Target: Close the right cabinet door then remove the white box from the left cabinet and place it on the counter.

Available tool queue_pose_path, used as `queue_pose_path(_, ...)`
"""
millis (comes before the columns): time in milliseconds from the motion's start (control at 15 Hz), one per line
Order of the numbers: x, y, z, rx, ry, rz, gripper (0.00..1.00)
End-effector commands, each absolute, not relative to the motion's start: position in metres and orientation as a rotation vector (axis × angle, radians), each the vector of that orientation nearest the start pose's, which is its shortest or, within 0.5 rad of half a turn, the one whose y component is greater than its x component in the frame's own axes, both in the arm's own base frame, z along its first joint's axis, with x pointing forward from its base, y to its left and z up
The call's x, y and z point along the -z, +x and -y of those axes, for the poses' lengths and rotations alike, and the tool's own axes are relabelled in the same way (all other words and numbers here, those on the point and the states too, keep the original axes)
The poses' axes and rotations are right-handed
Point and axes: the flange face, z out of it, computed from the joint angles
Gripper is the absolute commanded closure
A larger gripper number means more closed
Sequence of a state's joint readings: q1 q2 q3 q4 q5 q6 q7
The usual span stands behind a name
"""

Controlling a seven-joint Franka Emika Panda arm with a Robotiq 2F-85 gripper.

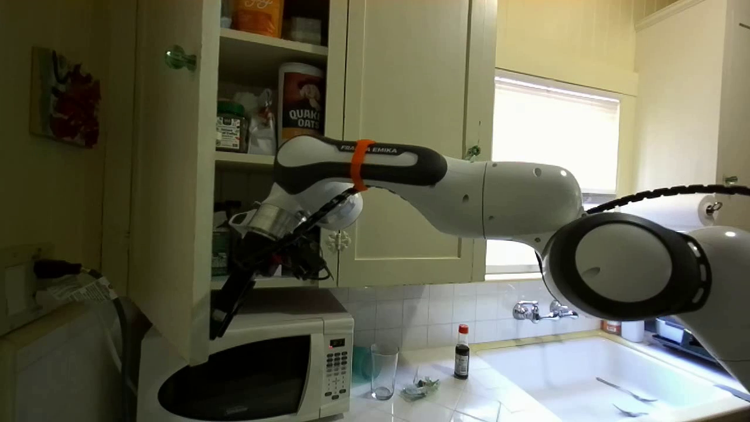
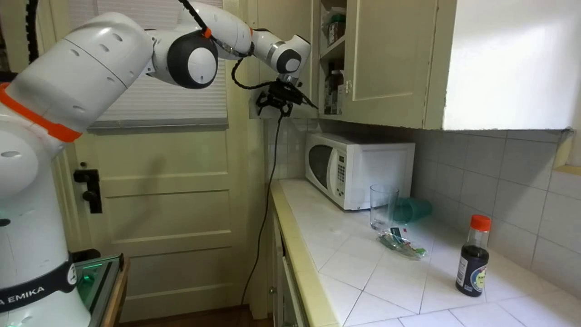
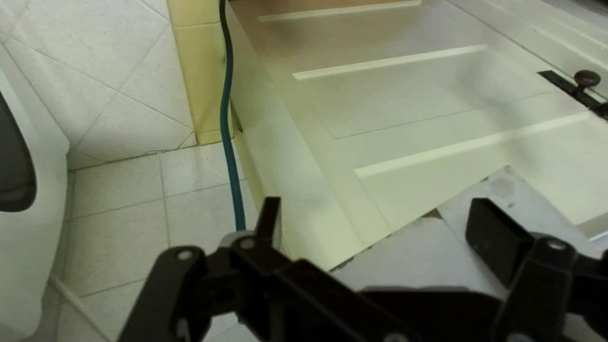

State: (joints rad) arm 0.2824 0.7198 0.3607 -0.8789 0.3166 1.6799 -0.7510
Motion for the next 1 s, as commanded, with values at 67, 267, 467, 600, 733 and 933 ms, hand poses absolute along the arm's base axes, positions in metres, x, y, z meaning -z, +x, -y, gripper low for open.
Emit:
queue_pose_path(67, -0.505, 0.632, -0.437, 0.226, -2.068, 1.731, 0.00)
queue_pose_path(267, -0.502, 0.625, -0.461, 0.282, -2.059, 1.799, 0.00)
queue_pose_path(467, -0.519, 0.625, -0.472, 0.409, -2.081, 1.766, 0.00)
queue_pose_path(600, -0.528, 0.626, -0.476, 0.481, -2.078, 1.714, 0.00)
queue_pose_path(733, -0.533, 0.625, -0.481, 0.524, -2.077, 1.676, 0.00)
queue_pose_path(933, -0.527, 0.621, -0.492, 0.518, -2.082, 1.660, 0.00)
